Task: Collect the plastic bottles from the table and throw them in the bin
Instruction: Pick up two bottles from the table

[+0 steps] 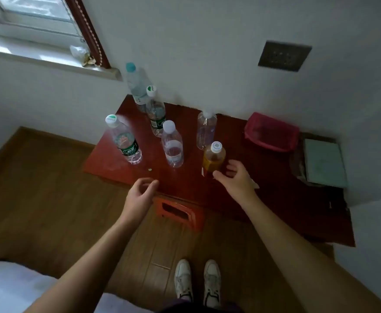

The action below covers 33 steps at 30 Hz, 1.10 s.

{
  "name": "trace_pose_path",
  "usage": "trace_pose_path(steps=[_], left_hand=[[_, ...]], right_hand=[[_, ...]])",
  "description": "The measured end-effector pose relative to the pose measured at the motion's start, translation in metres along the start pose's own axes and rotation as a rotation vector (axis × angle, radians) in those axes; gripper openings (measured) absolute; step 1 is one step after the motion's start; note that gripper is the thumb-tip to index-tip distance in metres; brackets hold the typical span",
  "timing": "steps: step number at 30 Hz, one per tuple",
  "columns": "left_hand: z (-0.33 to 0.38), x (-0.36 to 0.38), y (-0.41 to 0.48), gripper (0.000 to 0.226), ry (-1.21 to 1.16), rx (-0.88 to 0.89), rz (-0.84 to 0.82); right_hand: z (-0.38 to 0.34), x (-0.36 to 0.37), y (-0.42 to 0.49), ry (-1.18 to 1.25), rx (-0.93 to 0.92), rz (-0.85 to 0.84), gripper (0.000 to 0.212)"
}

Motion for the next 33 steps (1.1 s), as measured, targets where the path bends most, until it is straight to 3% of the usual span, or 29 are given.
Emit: trace_pose_path(steps=[6,13,21,25,29,33], left_hand=[[0.042,0.024,0.066,0.067,0.056,0.079,0.052],[0.036,0.045,0.110,0.090,0.095,0.106,0.017],[0.041,0.058,0.109,0.054,0.133,0.203,0.101],[0.037,0.055,0.076,0.047,0.101,0.214,0.055],[0.005,0.032,0.016,0.043,0.103,0.162,0.015],[-0.047,-0.007,-0.057,0.041,0.124,0.043,0.080]], right_hand=[[-0.013,0.017,0.034,0.007,-0.061,0.043,0.068],[-0.018,0.014,0.048,-0.086,-0.138,0.083,0.061],[0.001,-0.010,0.016,-0.062,-0.166,-0.007,0.052],[0.020,-0.024,-0.017,-0.052,-0.140,-0.061,0.053],[0.044,-0.024,-0.051,-0.088,-0.090,-0.158,0.054],[0.055,-0.009,-0.078,-0.122,-0.104,-0.266,0.050]])
Point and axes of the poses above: each hand's wrist, its own y-axis towards the middle knuckle, its own x-axis out of the palm, z = x × y, the point moved 6 cm from there along y, towards the middle knuckle, and after that the axes turned 9 degrees about -y, right-handed, at the moved point
